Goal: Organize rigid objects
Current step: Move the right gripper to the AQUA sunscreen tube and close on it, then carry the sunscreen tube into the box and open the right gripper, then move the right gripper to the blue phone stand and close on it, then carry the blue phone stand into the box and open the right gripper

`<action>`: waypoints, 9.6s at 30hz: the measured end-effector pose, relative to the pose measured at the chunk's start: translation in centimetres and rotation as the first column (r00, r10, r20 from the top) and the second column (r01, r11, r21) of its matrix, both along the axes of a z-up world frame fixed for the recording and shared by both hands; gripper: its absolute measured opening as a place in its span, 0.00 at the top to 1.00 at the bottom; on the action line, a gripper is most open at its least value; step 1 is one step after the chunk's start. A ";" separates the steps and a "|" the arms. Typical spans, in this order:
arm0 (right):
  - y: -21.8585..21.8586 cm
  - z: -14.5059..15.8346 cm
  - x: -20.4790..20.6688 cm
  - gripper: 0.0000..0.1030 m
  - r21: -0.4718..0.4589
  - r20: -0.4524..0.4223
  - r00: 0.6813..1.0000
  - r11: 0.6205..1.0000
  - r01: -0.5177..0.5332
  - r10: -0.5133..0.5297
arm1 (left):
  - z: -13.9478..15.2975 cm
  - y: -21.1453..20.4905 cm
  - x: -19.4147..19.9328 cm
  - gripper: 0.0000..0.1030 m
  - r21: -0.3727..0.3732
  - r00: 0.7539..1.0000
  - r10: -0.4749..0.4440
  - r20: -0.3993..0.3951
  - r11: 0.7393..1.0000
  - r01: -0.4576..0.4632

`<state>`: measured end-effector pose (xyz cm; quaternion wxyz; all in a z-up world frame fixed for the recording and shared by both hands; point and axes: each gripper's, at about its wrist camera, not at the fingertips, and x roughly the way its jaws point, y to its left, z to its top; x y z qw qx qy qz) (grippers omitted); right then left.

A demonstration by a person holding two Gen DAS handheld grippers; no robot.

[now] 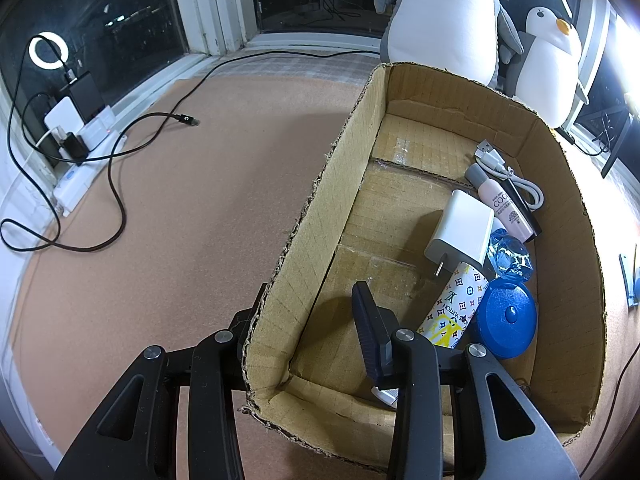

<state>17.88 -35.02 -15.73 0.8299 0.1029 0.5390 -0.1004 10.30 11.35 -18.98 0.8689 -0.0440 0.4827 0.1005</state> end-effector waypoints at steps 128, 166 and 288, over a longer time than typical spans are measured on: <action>33.1 3.4 1.9 0.57 0.183 0.122 0.768 0.746 -0.640 0.629 | 0.0 0.2 0.1 0.64 -0.017 1.000 -0.001 0.017 1.000 0.002; 27.4 5.6 -0.1 0.34 -0.022 0.150 0.766 0.776 -0.630 0.625 | 0.0 0.2 0.2 0.63 -0.013 1.000 -0.002 0.017 1.000 0.002; 33.8 4.1 -2.8 0.68 0.060 0.108 0.597 0.594 -0.802 0.795 | 0.1 0.2 0.2 0.63 -0.002 1.000 0.002 0.017 1.000 -0.002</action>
